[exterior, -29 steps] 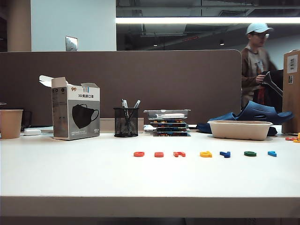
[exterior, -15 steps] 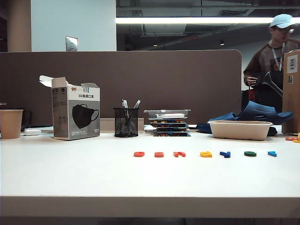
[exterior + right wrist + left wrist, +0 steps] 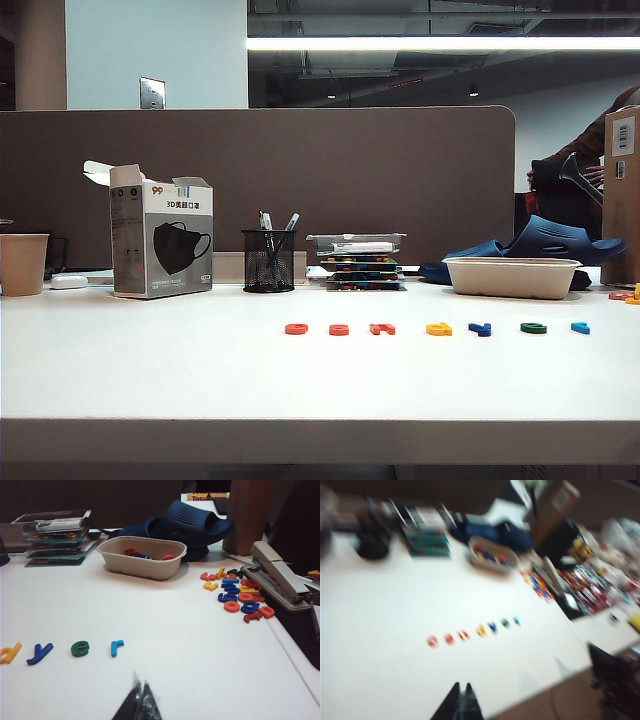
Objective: Select the appropriate letters from the row of letter magnets placed on the table to arrange into the word "yes".
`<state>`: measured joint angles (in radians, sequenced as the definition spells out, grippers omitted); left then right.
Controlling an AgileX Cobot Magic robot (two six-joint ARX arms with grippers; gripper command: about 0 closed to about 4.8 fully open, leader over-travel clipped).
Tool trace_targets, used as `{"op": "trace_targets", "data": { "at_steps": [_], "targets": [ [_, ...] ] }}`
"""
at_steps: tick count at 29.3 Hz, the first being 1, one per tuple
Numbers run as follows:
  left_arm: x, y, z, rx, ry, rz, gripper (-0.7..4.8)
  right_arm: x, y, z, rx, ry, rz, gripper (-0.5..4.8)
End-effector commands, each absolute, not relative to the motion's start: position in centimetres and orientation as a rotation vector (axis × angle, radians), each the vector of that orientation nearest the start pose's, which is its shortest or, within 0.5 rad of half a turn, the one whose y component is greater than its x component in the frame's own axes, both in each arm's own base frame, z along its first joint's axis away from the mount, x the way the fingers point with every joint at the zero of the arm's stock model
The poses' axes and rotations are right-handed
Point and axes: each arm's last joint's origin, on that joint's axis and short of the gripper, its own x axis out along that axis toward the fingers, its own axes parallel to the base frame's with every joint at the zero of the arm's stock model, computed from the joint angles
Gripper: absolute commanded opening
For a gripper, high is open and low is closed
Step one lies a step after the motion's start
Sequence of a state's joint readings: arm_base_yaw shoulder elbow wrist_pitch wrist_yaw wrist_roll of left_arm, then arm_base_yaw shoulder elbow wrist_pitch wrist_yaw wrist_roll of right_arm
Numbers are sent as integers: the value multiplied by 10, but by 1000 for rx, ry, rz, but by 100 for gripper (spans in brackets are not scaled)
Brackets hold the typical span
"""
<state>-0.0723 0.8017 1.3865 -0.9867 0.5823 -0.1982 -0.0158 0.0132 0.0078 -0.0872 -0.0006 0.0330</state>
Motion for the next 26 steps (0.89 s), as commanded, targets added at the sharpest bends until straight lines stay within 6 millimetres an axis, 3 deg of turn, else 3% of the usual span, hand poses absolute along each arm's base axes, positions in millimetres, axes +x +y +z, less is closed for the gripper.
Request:
{"op": "trace_targets", "data": {
  "at_steps": [1, 7, 13, 20, 26],
  "targets": [
    [94, -28, 456, -327, 528, -667, -5, 98, -2, 156, 33, 84, -17, 0],
    [108, -47, 476, -375, 581, -763, -5, 98, -2, 156, 33, 84, -17, 0],
    [122, -73, 481, -380, 701, -765, -5, 98, -2, 156, 33, 84, -18, 0],
    [143, -110, 472, -427, 818, -709, -5, 98, -2, 156, 33, 83, -19, 0],
    [151, -125, 465, -394, 801, -561, -5, 98, -2, 156, 33, 83, -19, 0]
  ]
}}
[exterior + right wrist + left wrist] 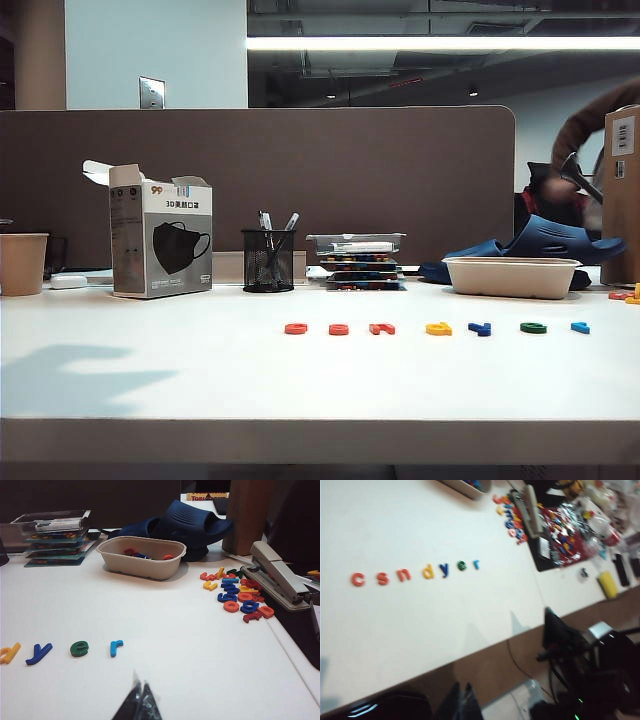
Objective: Select the appropriate letters from the row of letter magnets placed on the table to arrange into the word "yes".
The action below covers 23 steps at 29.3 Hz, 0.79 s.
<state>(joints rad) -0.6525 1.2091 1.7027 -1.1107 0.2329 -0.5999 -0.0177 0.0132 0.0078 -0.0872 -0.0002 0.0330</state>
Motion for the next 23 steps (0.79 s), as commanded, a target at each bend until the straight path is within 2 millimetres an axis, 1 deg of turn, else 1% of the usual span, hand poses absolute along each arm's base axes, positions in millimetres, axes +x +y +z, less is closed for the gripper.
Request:
{"op": "trace_targets", "data": {
  "at_steps": [1, 11, 19, 23],
  "targets": [
    [152, -127, 465, -390, 793, -544, -5, 98, -2, 156, 33, 83, -19, 0],
    [158, -135, 462, -428, 799, -506, -5, 98, -2, 156, 33, 82, -19, 0],
    [166, -139, 458, -400, 784, -447, -5, 98, -2, 156, 33, 82, -19, 0],
    [168, -141, 456, -375, 787, -460, -5, 98, -2, 156, 33, 82, -19, 0]
  ]
}}
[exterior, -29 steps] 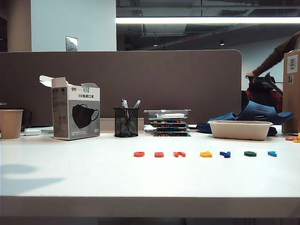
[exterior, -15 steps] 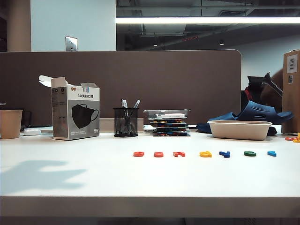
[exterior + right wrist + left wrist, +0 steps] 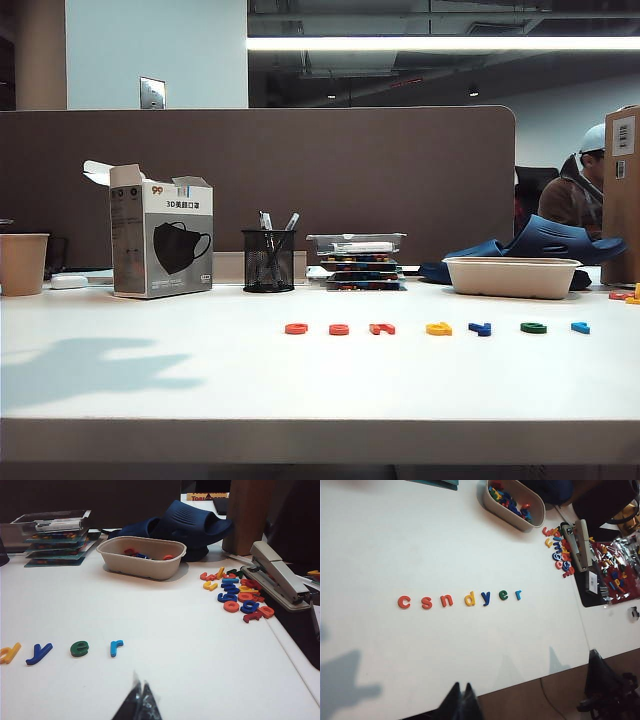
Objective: Select the appropriate letters from the row of letter magnets placed on the table to arrange into the word "yes".
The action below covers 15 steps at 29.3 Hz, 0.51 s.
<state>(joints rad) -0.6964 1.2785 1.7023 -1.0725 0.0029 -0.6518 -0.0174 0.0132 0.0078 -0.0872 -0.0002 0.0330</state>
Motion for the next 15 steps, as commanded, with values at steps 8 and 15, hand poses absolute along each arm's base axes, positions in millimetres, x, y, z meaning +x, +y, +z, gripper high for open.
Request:
{"op": "trace_targets", "data": {
  "at_steps": [8, 15],
  "targets": [
    [169, -141, 457, -378, 776, -457, -5, 98, -2, 156, 33, 82, -18, 0],
    [169, -141, 457, -378, 776, -458, -5, 98, -2, 156, 33, 82, -18, 0]
  ]
}}
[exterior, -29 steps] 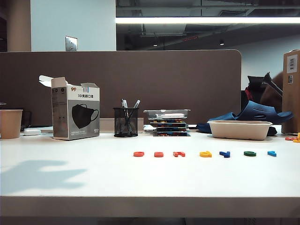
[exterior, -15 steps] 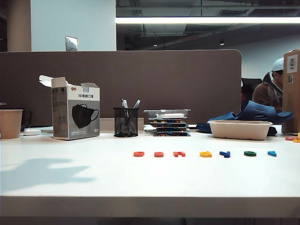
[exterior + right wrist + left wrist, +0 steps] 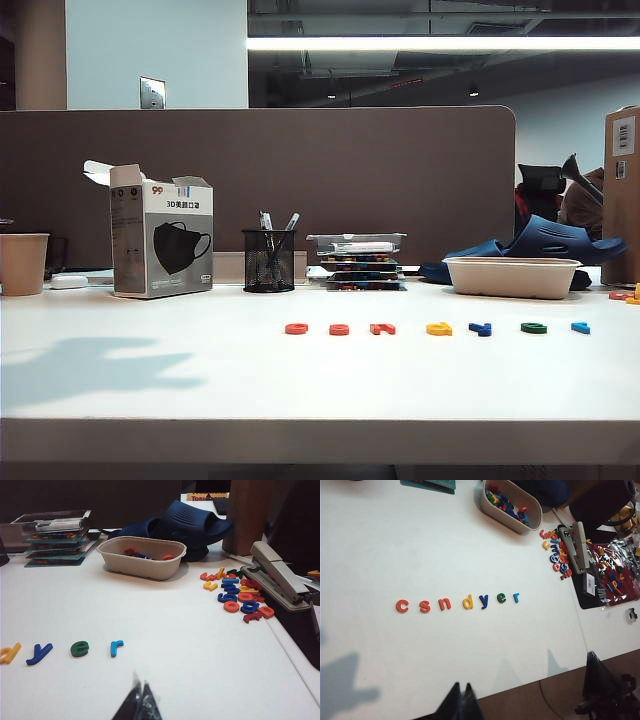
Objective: Select the appropriate letters from the row of letter magnets placed on the table to arrange into the word "yes".
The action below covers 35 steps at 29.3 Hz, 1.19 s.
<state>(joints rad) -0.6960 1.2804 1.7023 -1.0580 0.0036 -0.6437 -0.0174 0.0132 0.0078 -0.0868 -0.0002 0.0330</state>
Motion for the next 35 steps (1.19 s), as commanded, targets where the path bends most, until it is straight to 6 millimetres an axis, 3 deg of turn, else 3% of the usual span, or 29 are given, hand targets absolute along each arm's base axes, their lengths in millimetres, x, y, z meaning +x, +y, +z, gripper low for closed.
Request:
{"op": "trace_targets", "data": {
  "at_steps": [1, 16, 24, 35],
  "targets": [
    [169, -141, 457, -378, 776, -458, -5, 98, -2, 156, 33, 81, -18, 0],
    [169, -141, 457, -378, 775, -458, -5, 97, -2, 166, 33, 54, -16, -1],
    [169, -141, 457, -378, 776, -457, -5, 86, -1, 208, 63, -38, -17, -1],
    [169, -141, 457, -378, 776, -457, -5, 61, -1, 266, 63, -4, -24, -1]
  ]
}}
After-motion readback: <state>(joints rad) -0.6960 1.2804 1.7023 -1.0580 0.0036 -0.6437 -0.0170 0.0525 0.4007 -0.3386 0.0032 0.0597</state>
